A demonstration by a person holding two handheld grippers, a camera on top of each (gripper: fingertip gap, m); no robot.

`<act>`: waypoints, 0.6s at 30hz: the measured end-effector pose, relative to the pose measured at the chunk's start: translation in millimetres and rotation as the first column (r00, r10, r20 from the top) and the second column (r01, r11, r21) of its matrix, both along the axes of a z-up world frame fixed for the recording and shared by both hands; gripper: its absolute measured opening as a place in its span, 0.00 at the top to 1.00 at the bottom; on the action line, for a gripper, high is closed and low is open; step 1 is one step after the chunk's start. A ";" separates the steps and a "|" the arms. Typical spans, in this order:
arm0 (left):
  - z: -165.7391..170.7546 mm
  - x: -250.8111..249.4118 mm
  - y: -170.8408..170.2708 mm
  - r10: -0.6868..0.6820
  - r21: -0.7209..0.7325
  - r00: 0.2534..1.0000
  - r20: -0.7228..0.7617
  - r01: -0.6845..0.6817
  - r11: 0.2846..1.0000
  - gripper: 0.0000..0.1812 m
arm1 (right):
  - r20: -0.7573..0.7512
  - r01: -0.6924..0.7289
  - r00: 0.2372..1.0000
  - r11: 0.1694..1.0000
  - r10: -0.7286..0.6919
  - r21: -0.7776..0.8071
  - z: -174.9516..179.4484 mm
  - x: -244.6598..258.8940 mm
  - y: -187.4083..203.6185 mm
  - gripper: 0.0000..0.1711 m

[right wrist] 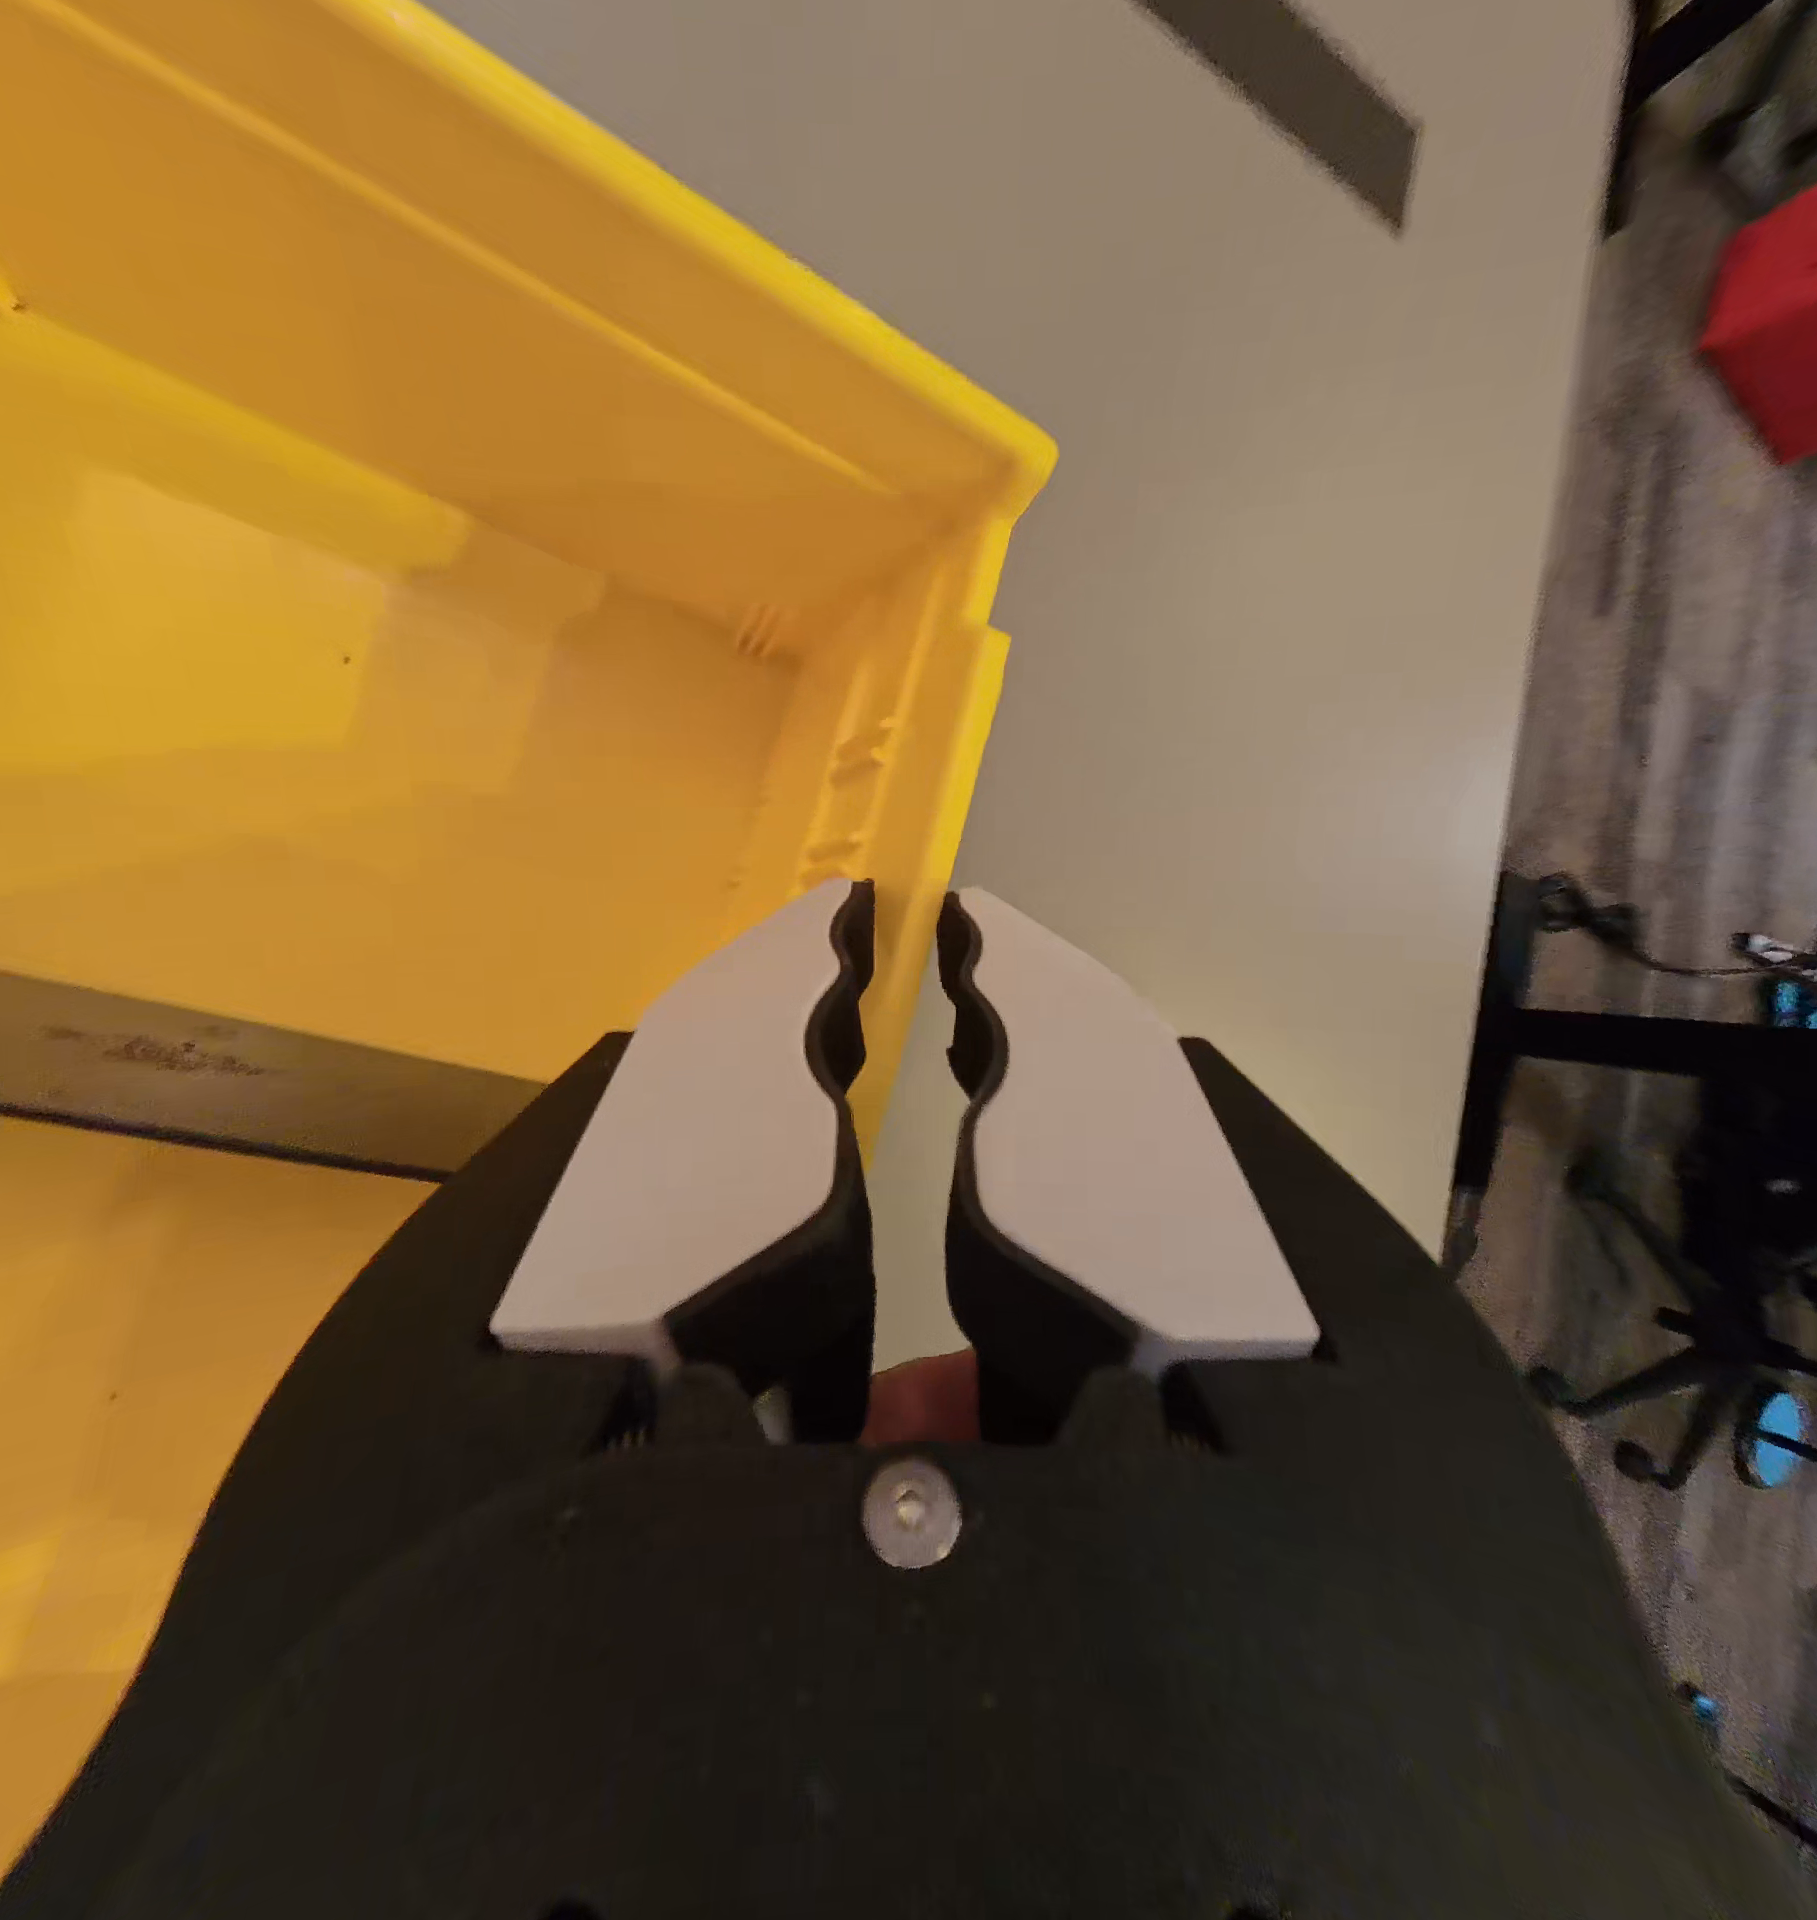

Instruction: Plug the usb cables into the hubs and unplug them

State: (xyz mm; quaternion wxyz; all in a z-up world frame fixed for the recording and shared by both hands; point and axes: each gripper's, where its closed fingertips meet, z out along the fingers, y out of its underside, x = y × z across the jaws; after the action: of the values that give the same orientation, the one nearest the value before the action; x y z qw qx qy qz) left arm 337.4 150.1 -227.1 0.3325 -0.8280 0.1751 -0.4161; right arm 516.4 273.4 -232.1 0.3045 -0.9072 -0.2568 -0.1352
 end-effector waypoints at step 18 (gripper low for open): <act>95.8 -322.0 -1.1 0.390 0.403 0.681 -0.619 -0.151 0.903 0.73 | -0.172 -0.009 0.985 0.969 -0.034 -0.246 -15.3 7.5 -39.1 0.75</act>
State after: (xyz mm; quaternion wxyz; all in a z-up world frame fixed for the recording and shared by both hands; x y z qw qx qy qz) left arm 15.4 149.0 -131.3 0.4316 -0.8737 0.2243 0.0089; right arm 523.9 234.3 -247.4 0.2104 -0.9478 -0.2382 -0.0242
